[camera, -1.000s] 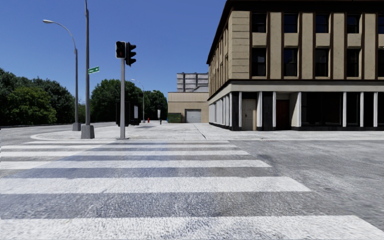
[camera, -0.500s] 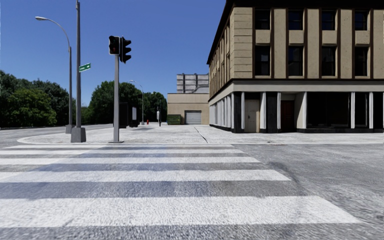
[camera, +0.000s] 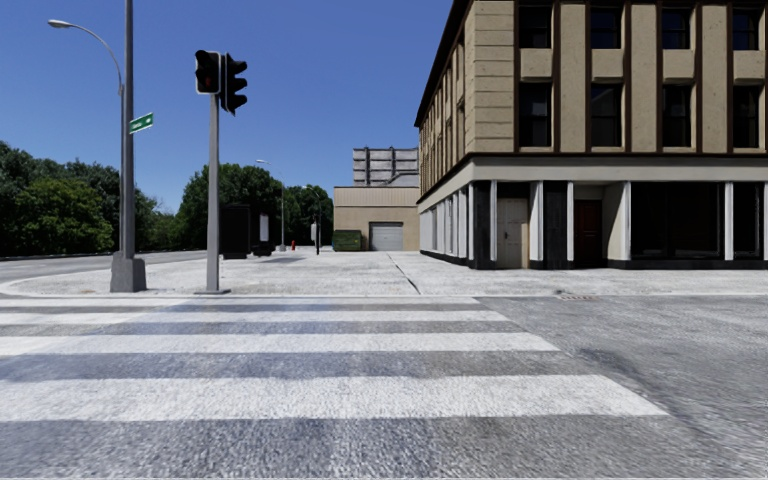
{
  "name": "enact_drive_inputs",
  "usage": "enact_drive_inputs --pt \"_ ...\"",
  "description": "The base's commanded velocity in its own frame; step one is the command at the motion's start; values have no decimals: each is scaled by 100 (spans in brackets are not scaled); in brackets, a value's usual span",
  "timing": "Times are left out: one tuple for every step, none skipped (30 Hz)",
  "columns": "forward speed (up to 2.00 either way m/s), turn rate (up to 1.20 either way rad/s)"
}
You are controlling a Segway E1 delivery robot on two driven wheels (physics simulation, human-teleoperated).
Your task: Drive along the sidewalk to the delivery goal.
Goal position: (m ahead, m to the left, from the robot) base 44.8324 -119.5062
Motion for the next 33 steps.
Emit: enact_drive_inputs --pt "200 0" --pt "200 0" --pt "200 0" --pt "200 0" --pt "200 0" --pt "200 0" --pt "200 0" --pt "200 0" --pt "200 0" --pt "200 0" --pt "200 0" --pt "200 0" --pt "200 0" --pt "200 0" --pt "200 0" --pt "200 0" --pt "200 0" --pt "200 0" --pt "200 0" --pt "200 0" --pt "200 0" --pt "200 0" --pt "200 0" --pt "200 0" --pt "200 0" --pt "200 0" --pt "200 0" --pt "200 0" --pt "200 0" --pt "200 0" --pt "200 0" --pt "200 0" --pt "200 0"
